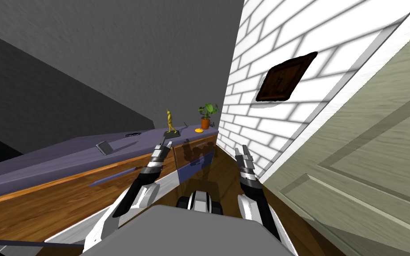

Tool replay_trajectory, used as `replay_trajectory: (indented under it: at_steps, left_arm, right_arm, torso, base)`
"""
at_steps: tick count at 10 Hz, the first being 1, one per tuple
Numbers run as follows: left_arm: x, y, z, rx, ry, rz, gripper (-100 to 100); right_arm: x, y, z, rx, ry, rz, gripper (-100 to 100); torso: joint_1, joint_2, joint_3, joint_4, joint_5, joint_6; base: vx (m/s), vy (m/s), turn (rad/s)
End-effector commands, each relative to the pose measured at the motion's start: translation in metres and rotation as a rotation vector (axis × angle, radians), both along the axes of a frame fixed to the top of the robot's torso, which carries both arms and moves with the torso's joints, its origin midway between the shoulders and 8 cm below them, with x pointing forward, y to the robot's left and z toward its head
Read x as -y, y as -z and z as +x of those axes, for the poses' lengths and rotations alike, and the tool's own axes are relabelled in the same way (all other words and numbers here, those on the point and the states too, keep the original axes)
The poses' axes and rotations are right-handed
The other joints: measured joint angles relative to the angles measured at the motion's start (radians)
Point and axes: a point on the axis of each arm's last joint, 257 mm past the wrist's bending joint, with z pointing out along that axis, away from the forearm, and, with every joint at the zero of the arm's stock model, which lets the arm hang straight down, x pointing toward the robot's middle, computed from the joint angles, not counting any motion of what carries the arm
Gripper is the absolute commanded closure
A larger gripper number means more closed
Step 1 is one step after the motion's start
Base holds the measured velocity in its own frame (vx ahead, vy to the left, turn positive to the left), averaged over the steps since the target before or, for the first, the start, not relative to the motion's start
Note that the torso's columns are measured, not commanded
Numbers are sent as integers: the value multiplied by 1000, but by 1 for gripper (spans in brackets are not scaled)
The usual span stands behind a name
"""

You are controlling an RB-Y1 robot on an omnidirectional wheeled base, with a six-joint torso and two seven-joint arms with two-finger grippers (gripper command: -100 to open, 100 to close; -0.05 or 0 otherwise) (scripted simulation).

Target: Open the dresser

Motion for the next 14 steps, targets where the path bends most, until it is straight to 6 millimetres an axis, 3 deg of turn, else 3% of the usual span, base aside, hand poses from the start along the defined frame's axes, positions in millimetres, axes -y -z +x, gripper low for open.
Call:
replay_trajectory:
  at_steps: [1, 9, 14]
  left_arm:
    - [-13, 23, 11, -62, -12, -2, -100]
    - [-61, 102, 37, -245, -80, -65, -100]
    - [-82, 136, 43, -319, -115, -106, -100]
  right_arm:
    - [0, 0, 0, 0, 0, 0, 0]
    - [0, 0, 0, 0, 0, 0, 0]
    - [0, 0, 0, 0, 0, 0, 0]
  torso:
    - [3, 3, 2, 1, 1, 0]
    - [4, 5, 3, 1, 1, 0]
    - [2, 2, 1, 1, 1, 0]
  base:
    - [104, -137, 73]
    - [109, -140, 69]
    - [87, -111, 56]
